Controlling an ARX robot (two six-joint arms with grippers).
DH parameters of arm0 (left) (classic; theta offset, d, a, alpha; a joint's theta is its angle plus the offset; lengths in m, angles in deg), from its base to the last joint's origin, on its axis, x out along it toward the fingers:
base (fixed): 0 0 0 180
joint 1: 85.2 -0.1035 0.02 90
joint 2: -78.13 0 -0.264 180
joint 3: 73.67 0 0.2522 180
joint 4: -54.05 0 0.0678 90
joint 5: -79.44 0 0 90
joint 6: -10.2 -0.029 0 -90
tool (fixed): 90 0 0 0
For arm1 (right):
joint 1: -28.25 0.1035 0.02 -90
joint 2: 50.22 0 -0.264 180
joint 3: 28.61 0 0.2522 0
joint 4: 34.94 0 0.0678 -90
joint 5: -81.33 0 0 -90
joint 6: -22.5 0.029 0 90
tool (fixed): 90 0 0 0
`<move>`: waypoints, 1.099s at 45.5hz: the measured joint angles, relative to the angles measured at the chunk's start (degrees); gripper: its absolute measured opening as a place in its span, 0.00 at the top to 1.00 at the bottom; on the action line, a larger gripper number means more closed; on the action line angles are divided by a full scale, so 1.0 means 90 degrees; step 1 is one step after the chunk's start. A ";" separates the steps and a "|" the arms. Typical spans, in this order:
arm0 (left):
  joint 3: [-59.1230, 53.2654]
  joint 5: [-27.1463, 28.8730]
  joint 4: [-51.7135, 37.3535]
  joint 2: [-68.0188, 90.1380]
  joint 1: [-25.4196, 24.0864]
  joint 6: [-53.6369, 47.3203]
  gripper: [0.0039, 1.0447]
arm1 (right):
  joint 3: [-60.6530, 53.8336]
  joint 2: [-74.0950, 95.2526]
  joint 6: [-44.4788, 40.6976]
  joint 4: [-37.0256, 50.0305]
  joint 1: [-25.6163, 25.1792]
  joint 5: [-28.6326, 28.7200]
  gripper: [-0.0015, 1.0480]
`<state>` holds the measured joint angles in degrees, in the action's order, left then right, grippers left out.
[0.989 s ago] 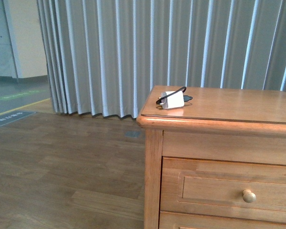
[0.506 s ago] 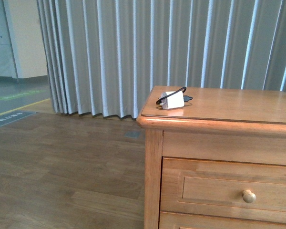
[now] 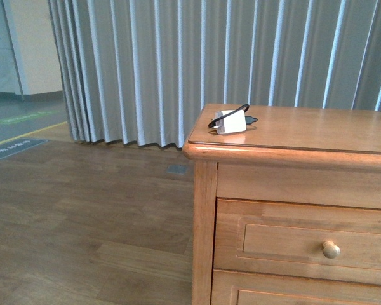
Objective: Put charger into drawer
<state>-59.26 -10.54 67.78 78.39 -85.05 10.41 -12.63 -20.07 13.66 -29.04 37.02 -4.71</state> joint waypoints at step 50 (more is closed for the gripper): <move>0.0000 0.0000 0.0000 0.0000 0.0000 0.0000 0.06 | 0.3186 0.9126 -0.0022 0.5105 0.0736 -0.2278 0.08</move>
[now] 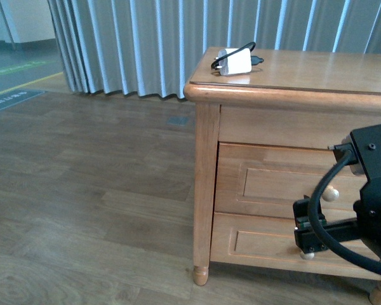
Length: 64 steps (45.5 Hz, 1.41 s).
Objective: Put charger into drawer
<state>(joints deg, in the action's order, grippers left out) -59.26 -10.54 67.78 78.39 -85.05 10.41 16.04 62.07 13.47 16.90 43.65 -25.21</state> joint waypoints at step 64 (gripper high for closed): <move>0.0000 0.0000 0.0000 0.0000 0.0000 0.0000 0.06 | 0.2001 0.2176 -0.0352 0.0214 -0.0427 -0.0291 0.08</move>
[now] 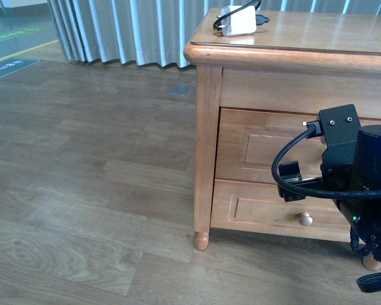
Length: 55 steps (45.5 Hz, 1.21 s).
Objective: Put charger into drawer
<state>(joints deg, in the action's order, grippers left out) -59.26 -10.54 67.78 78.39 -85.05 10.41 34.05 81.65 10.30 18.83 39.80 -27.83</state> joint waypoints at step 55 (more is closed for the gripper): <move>0.0000 0.0000 0.0000 0.0000 0.0000 0.0000 0.06 | 0.0000 0.0002 -0.0002 0.0002 -0.0097 -0.0053 0.76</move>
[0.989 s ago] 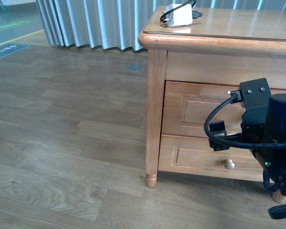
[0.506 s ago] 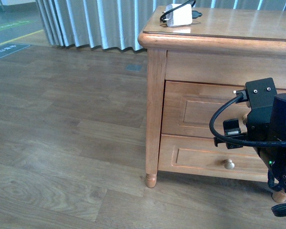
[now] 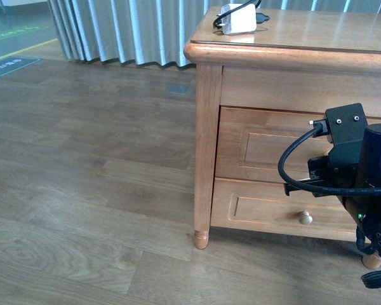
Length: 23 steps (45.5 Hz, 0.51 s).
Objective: Put charger into drawer
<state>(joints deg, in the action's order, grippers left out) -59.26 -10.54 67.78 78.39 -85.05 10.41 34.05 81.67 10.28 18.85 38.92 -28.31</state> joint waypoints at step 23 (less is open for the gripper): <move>0.0000 0.0000 0.0000 0.0000 0.0000 0.0000 0.06 | -0.0058 0.0002 0.0005 0.0080 0.0000 0.0092 0.77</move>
<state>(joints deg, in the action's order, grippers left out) -59.26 -10.54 67.78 78.39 -85.05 10.41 33.53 81.70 10.32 19.57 38.92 -27.48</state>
